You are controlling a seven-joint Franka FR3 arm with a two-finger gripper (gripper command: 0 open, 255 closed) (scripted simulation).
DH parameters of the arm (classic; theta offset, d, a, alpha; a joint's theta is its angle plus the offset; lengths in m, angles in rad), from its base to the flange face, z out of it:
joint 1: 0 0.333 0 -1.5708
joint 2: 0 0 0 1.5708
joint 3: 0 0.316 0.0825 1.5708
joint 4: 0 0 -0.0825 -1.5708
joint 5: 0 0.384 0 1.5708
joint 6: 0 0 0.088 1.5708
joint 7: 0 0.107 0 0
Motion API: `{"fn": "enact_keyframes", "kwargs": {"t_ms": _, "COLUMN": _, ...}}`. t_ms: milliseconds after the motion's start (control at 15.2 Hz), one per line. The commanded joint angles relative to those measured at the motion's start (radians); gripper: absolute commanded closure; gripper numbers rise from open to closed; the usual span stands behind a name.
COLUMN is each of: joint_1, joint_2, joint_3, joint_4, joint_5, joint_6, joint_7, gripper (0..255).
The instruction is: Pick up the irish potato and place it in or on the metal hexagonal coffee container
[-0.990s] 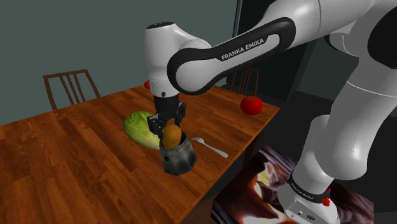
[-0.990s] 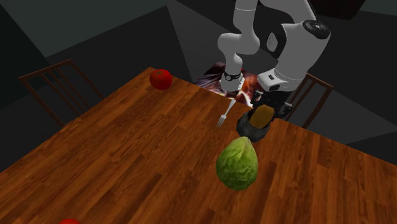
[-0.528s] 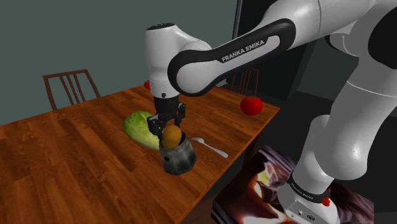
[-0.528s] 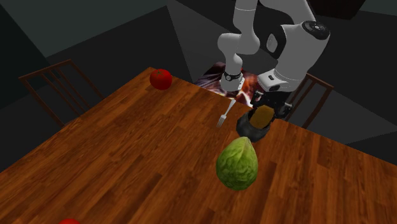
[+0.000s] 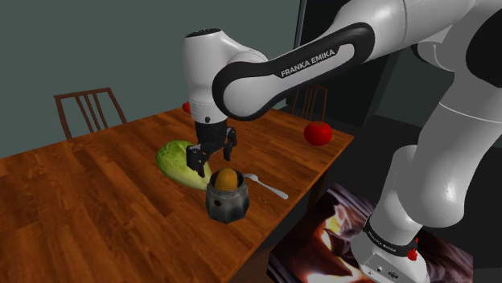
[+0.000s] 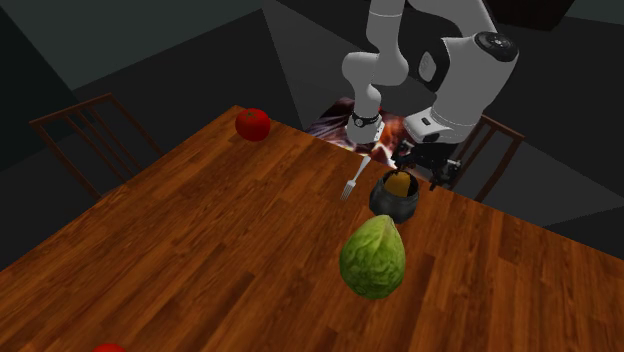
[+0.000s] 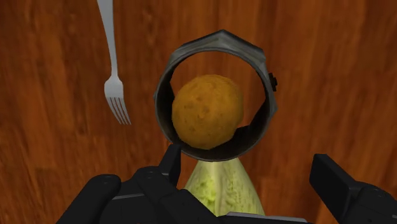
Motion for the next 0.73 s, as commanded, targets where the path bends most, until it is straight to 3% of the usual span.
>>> {"fn": "enact_keyframes", "kwargs": {"t_ms": 0, "joint_1": 0.002, "joint_2": -0.01, "joint_3": 0.001, "joint_4": 0.043, "joint_5": 0.005, "joint_6": -0.053, "joint_7": -0.002, "gripper": 0}}
{"fn": "enact_keyframes", "kwargs": {"t_ms": 132, "joint_1": 0.002, "joint_2": -0.021, "joint_3": 0.002, "joint_4": 0.092, "joint_5": 0.01, "joint_6": -0.112, "joint_7": -0.006, "gripper": 0}}
{"fn": "enact_keyframes", "kwargs": {"t_ms": 660, "joint_1": 0.002, "joint_2": -0.021, "joint_3": 0.002, "joint_4": 0.092, "joint_5": 0.01, "joint_6": -0.112, "joint_7": -0.006, "gripper": 0}}
